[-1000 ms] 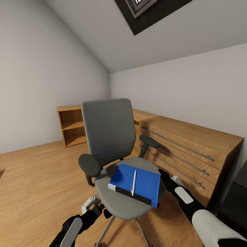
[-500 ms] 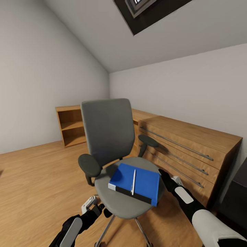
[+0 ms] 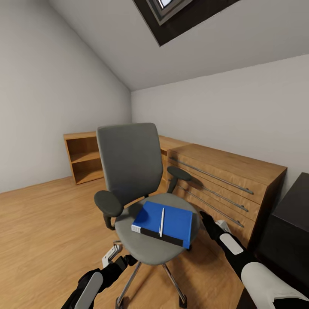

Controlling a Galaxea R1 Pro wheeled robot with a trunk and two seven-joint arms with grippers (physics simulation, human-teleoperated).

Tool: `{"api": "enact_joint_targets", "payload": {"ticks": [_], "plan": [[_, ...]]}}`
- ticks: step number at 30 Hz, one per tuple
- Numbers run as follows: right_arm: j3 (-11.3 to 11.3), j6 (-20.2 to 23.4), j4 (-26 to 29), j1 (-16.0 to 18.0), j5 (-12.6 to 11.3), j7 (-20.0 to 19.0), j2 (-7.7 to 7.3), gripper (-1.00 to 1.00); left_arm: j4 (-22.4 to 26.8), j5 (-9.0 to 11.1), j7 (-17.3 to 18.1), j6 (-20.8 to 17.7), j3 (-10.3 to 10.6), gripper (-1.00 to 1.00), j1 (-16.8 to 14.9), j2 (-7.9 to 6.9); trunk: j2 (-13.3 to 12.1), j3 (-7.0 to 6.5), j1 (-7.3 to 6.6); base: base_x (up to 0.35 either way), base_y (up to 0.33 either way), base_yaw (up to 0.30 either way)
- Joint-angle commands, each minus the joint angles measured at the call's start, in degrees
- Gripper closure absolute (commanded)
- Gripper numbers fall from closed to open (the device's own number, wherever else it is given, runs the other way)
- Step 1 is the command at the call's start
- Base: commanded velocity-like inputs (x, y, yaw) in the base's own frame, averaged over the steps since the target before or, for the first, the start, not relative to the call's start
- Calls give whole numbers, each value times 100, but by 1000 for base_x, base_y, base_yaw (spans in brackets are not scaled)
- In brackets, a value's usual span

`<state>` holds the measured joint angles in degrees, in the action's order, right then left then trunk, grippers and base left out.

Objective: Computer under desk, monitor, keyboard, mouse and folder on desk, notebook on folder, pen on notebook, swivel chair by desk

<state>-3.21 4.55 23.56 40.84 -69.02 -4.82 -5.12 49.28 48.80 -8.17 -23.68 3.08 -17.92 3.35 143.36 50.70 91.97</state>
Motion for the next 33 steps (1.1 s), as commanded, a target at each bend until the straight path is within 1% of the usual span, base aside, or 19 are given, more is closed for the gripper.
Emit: {"api": "enact_joint_targets", "payload": {"ticks": [1, 10, 19, 25, 33], "plan": [[-33, 2, -1, 3, -55, -10, -6, -100, 11, 61, -54, -14, 9, -100, -1, -1, 3, 6, -2, -21, 0, -15], [-35, -18, 4, 3, -55, -40, -18, -100, 10, 60, -51, -14, 13, -100, -1, -3, 3, 6, -2, -57, 0, -6], [-38, -28, 8, 3, -54, -49, -15, -100, 11, 60, -52, -14, 9, -100, 27, -7, 3, 6, -2, -262, 0, -1], [-39, -29, 8, 3, -54, -40, 14, -100, 11, 60, -53, -15, 9, -100, 38, -7, 3, 6, -2, -306, 0, -12], [-39, -27, 9, 3, -58, -37, 28, -100, 11, 56, -53, -8, 16, -100, 49, -1, 3, 6, -2, -102, 0, -7]]}}
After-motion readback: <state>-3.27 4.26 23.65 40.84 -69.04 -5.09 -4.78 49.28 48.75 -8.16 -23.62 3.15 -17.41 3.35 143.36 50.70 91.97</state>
